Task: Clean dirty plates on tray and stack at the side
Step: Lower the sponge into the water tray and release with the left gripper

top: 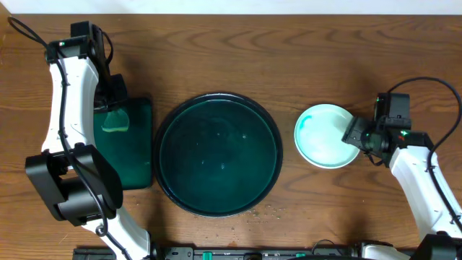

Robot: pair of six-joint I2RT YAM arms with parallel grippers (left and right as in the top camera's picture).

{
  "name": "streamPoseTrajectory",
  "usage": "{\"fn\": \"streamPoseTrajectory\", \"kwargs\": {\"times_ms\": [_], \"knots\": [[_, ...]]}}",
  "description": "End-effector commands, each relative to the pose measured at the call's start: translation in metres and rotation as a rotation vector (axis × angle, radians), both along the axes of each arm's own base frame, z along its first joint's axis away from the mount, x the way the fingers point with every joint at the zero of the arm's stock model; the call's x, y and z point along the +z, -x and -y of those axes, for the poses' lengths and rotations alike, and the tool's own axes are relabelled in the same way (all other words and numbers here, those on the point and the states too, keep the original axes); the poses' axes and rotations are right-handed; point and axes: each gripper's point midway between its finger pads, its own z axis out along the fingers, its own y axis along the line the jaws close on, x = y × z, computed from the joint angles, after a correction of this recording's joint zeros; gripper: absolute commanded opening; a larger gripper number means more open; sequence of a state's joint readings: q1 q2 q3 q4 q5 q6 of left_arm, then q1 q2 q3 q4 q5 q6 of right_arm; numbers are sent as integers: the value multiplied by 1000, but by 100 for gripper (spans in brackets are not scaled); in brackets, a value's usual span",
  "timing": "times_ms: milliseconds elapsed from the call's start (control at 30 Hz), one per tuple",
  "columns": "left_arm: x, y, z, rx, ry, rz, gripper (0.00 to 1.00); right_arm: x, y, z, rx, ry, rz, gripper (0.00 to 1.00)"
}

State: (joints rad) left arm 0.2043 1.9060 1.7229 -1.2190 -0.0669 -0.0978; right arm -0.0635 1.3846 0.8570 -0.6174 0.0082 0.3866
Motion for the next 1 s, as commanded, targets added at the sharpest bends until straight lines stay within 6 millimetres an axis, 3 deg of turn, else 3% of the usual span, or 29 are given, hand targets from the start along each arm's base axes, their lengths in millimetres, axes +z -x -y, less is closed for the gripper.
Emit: {"fn": "streamPoseTrajectory", "kwargs": {"times_ms": [0,100,267,367,500,633,767,867,967], "knots": [[-11,8,-13,-21,-21,-32,7,32,-21,-16,96,-65,79,76],[-23,14,-16,-26,5,-51,7,50,-25,-16,125,-51,88,81],[-49,31,-1,-41,107,-99,8,73,-29,-16,150,-37,96,96],[-62,36,10,-41,165,-108,34,82,-28,-19,156,-51,95,99],[-63,38,12,6,175,-107,60,98,-26,-25,171,-81,90,99],[-38,28,17,22,205,-54,69,123,-22,-25,173,-79,113,99],[19,16,18,41,198,73,72,161,-18,-26,176,-68,185,99],[52,17,18,67,178,172,72,191,-4,-26,178,-60,232,99],[72,22,19,60,159,230,73,218,15,-27,179,-53,282,99]]}}
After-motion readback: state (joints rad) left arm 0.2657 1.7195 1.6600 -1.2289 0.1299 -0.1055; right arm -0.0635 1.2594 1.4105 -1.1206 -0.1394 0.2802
